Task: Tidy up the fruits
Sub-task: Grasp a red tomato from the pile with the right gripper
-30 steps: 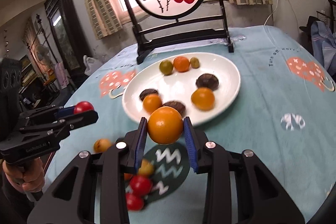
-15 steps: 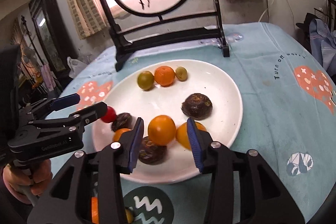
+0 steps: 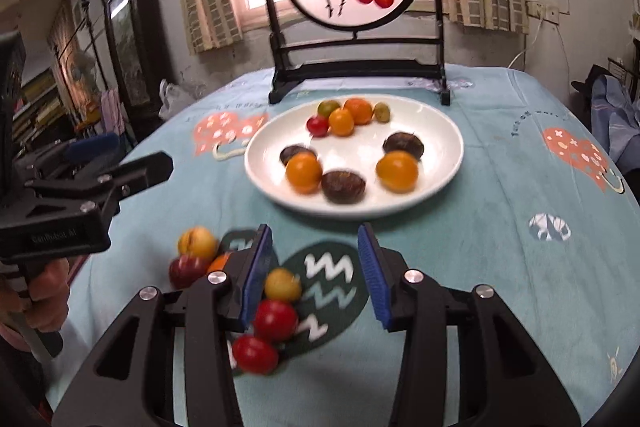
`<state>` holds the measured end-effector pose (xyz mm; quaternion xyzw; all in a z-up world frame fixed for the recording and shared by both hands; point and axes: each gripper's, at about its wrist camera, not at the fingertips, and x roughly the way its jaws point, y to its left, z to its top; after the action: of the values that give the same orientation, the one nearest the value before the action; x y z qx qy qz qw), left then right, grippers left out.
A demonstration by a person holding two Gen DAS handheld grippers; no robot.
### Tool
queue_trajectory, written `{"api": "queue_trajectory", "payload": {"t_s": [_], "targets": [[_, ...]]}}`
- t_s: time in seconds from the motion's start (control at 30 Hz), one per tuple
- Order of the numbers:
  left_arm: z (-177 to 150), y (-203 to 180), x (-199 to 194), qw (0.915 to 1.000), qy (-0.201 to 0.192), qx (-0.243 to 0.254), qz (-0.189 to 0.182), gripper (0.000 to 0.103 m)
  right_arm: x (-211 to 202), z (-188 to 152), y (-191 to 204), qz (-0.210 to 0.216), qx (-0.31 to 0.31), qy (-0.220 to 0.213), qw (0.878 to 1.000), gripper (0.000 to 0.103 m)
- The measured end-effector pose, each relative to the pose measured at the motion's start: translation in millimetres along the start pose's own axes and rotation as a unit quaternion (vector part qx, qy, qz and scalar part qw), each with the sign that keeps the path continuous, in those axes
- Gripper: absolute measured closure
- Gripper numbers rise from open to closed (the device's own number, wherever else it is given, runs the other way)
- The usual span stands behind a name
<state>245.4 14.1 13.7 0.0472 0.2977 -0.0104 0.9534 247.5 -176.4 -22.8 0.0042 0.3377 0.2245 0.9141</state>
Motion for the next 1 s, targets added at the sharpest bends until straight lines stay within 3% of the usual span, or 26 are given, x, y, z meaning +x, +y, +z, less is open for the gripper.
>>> {"api": "queue_trajectory", "payload": {"t_s": [0.13,0.23,0.6,1.0], "targets": [[-20,14,7,0.9986,0.027,-0.015,0.042,0.002,-4,-20,21,-0.028,-0.05,0.03,0.998,0.058],[-24,25,7,0.9974,0.032,-0.035,0.053,0.002,-1,-31,33,-0.012,-0.074,0.056,0.996,0.058],[-29,27,7,0.9967,0.046,-0.042,0.051,0.002,8,-41,38,0.021,-0.074,0.106,0.991,0.058],[-32,38,10,0.9946,0.058,-0.066,0.056,0.002,17,-45,39,0.025,-0.077,0.119,0.99,0.059]]}}
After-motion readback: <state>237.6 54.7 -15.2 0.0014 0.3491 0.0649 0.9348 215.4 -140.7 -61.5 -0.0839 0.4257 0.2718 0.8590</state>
